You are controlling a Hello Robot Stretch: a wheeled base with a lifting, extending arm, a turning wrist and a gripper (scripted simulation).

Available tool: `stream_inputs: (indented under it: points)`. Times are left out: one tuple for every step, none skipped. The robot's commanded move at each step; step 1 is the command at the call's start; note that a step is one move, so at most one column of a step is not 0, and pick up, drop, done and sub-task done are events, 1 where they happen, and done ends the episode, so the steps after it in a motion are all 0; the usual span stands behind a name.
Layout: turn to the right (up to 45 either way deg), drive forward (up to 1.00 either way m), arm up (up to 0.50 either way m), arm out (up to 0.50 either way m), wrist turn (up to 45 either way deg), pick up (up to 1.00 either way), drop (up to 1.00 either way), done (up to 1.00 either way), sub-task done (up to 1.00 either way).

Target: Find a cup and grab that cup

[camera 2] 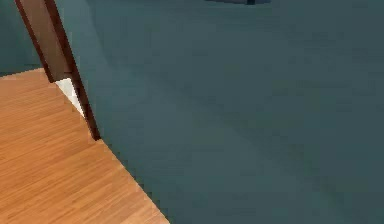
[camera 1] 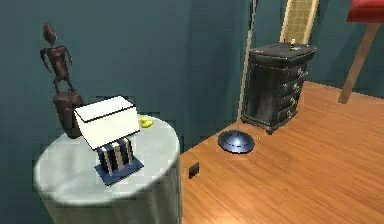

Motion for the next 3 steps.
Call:
stream_inputs:
  points:
    - [0.0,0.20,0.00,0.00,0.0,0.00,0.00,0.00,0.00]
    - [36.0,0.00,0.00,0.00,0.0,0.00,0.00,0.00,0.00]
    - [0.0,1.00,0.00,0.00,0.0,0.00,0.00,0.00,0.00]
